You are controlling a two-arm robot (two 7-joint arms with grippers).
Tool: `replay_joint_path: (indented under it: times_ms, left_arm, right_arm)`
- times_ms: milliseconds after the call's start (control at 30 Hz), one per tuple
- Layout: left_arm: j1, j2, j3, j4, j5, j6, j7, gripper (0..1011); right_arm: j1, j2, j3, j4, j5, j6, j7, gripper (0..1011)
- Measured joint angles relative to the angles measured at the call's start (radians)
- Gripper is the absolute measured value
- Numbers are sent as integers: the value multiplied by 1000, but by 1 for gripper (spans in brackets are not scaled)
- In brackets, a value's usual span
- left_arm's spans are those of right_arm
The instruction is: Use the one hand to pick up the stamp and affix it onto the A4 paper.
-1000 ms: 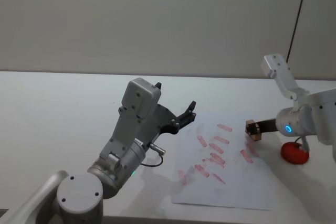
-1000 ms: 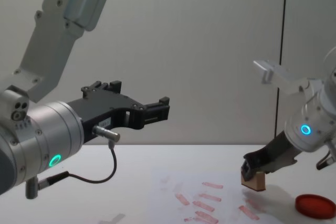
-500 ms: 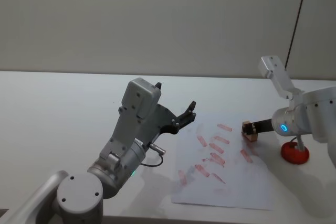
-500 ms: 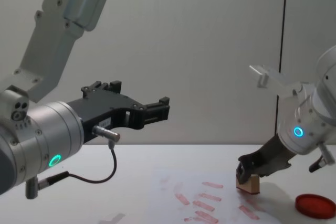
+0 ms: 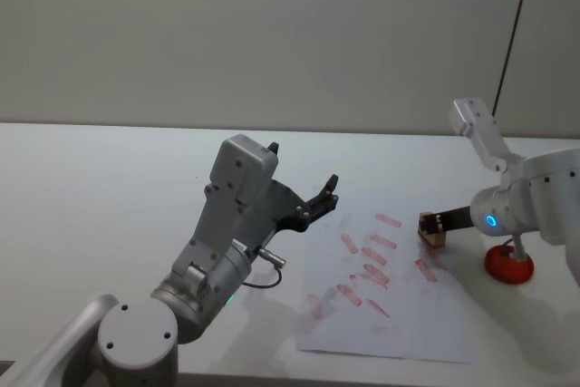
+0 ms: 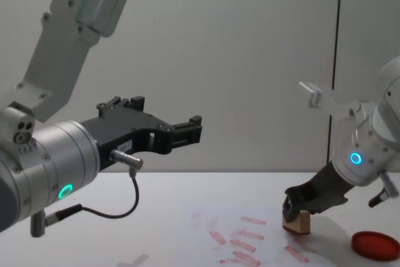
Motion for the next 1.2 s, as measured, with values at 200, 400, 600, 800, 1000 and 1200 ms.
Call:
replay_joint_path:
  times_ms: [200,400,600,800,1000,1200]
  left_arm:
    - [0,0,0,0,0,0,0,1002]
    - [0,0,0,0,0,0,0,1002]
    - [0,0,0,0,0,0,0,1002]
    - [0,0,0,0,0,0,0,1002]
    - [0,0,0,0,0,0,0,1002]
    - [0,0,0,0,0,0,0,1002]
  right_arm:
    - [4,0,1,7,-3,4,3,217]
    - [5,-1,2,10,-7,9,5,217]
    - [5,-1,2,12,-11,11,5,217]
    - [0,0,-1,9,-17,8,6,217]
    - [-13,3,-4,-3,-22,1,6,217]
    - [-29,7,-6,-17,-24,-9,6,217]
